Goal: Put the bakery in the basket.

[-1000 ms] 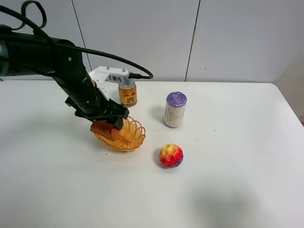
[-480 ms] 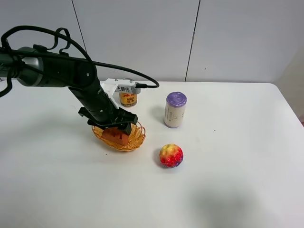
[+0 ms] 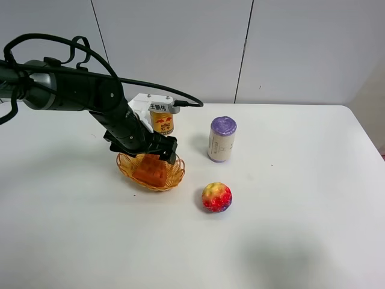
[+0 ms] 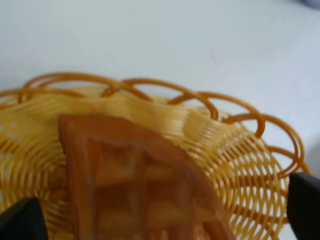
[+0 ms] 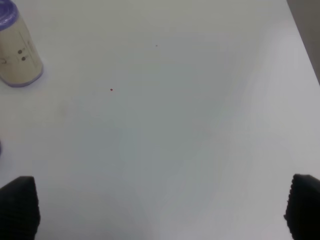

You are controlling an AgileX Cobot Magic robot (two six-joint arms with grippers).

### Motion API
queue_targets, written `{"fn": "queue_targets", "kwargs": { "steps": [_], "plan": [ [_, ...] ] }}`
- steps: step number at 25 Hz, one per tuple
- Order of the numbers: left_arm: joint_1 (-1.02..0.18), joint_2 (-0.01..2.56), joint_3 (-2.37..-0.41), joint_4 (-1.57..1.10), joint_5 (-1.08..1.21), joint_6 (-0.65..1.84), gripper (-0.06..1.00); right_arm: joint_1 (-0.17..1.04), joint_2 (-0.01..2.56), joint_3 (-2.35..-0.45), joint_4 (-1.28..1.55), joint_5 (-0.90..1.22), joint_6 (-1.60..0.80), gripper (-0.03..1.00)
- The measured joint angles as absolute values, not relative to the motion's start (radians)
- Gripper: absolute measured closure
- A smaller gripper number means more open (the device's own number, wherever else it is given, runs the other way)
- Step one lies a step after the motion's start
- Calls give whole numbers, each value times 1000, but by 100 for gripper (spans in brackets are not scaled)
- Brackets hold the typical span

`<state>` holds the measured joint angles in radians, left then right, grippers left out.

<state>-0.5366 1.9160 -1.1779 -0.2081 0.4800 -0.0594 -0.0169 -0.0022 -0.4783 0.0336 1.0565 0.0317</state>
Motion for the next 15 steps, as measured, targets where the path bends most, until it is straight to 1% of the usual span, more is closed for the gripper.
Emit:
{"fn": "queue_targets", "kwargs": {
  "steps": [3,6,10,15],
  "plan": [
    [-537,1881,-1178,-205,472,-62,-2,-17,-2,-478,34,1056,32,-2],
    [-510,1789,-1178,-189,474,-62,-2,-17,-2,-478,34,1056,32,-2],
    [-436,1619,-1178,-117,497,-62,-2,-17,-2,-478,34,1056,32,-2],
    [-306,1401,-1167,0,573,-63,-2,-17,-2,-478,34,1056,32,-2]
  ]
}}
